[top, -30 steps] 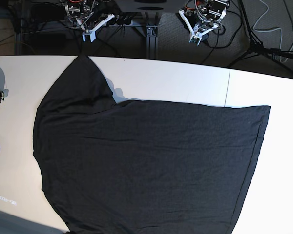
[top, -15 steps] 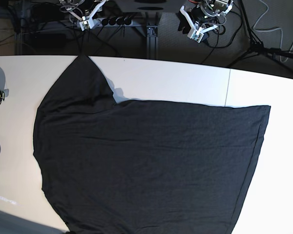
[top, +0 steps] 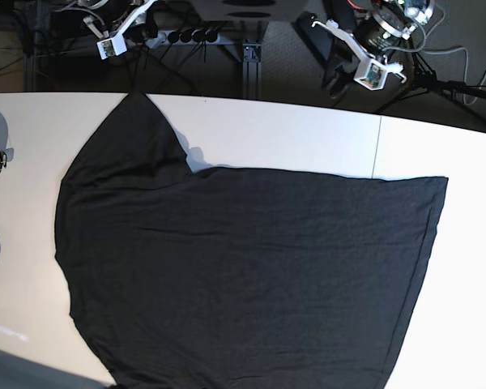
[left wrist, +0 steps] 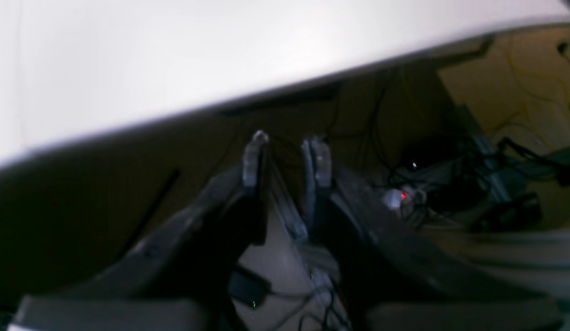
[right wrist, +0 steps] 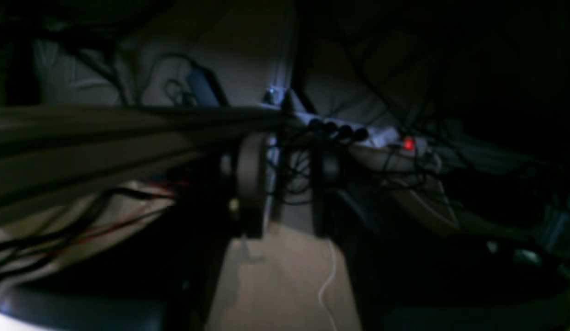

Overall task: Fold the T-shirt properly
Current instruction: 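Move both grippers out toward the shirt's hem corners, then grasp the black T-shirt's hem corners with both grippers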

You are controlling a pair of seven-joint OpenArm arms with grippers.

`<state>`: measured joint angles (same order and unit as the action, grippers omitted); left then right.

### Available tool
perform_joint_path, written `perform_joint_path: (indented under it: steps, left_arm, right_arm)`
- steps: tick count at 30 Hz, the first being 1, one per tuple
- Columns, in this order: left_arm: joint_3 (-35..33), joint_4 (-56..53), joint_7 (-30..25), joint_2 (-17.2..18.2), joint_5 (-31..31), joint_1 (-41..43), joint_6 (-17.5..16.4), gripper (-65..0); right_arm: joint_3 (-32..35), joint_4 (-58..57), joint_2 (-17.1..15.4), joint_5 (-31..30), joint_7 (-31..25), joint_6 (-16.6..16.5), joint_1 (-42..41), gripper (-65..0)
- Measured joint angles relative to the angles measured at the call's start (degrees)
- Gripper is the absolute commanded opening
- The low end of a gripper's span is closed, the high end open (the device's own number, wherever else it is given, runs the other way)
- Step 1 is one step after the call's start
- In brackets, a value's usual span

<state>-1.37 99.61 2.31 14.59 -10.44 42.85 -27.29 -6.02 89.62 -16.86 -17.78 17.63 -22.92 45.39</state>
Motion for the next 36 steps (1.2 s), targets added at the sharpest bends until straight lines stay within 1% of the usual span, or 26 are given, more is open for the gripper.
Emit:
perform_joint_path:
  steps: [4,8,9,10,12,13,16,17,19,24,27,31,33,35,36]
  left_arm:
    - [3.9,7.3,4.9,0.4,-5.7,3.2,-0.9,-52.0]
    - [7.1,11.0,7.5,0.5,-10.0,5.8,-3.2,-50.8]
    - [7.7,11.6,8.1,0.5,-10.9,6.1,-3.5,-48.7]
    - [8.4,12.1,9.0,0.5,-11.5,6.0,-3.6,-45.2]
    - [10.2,13.0,12.3,0.5,-14.1,5.9,-3.6,-38.7]
    - [11.1,13.4,14.1,0.5,-15.6,5.8,-3.6,-37.6]
    - [13.5,14.3,19.6,1.2,-19.3,5.3,-3.6,-37.7]
    - [14.2,14.4,20.4,1.8,-20.8,4.7,-3.6,-37.7]
    - [15.8,14.8,20.9,3.3,-23.1,3.6,-3.6,-37.7]
    - [18.3,14.8,21.9,5.7,-24.2,3.4,-3.7,-37.7]
    - [18.3,14.8,21.8,7.1,-25.9,3.0,-3.7,-37.7]
    - [18.3,14.8,23.3,7.2,-25.9,2.8,-3.7,-37.7]
    - [18.3,14.8,23.3,7.2,-25.9,2.2,-3.6,-37.7]
    - [18.3,14.8,23.5,7.5,-25.9,1.6,-3.4,-37.7]
    - [18.3,14.8,23.9,7.6,-26.0,1.2,-3.1,-37.7]
  right_arm:
    - [-1.5,8.4,-0.3,-4.5,4.0,0.0,4.5,-48.3]
    - [-4.0,14.0,-0.3,-8.9,4.3,0.0,7.4,-48.2]
    - [-4.7,15.2,-0.4,-10.2,4.6,0.0,7.6,-48.2]
    - [-5.6,16.3,-0.4,-11.6,5.8,0.0,7.6,-48.0]
    - [-7.8,18.1,-0.4,-14.6,6.9,0.0,7.6,-44.9]
    - [-9.2,18.8,-0.4,-16.1,7.1,0.0,7.6,-44.3]
    - [-13.7,20.0,-0.1,-17.9,7.3,0.0,7.1,-44.4]
    - [-15.0,20.1,-0.1,-18.5,7.3,0.0,6.6,-44.3]
    - [-16.9,20.1,-0.1,-18.8,7.3,0.0,5.5,-44.3]
    - [-19.2,20.1,0.2,-18.9,7.8,0.2,2.3,-41.0]
    - [-20.7,19.9,1.9,-18.1,8.4,1.1,-1.2,-41.0]
    - [-20.9,19.8,6.3,-17.0,8.9,1.6,-5.2,-41.0]
    - [-20.9,19.6,8.3,-15.1,9.5,2.8,-6.7,-41.0]
    - [-20.9,19.1,9.9,-13.9,9.4,4.7,-7.6,-41.0]
    - [-20.9,18.3,10.8,-13.7,9.5,5.0,-8.2,-41.0]
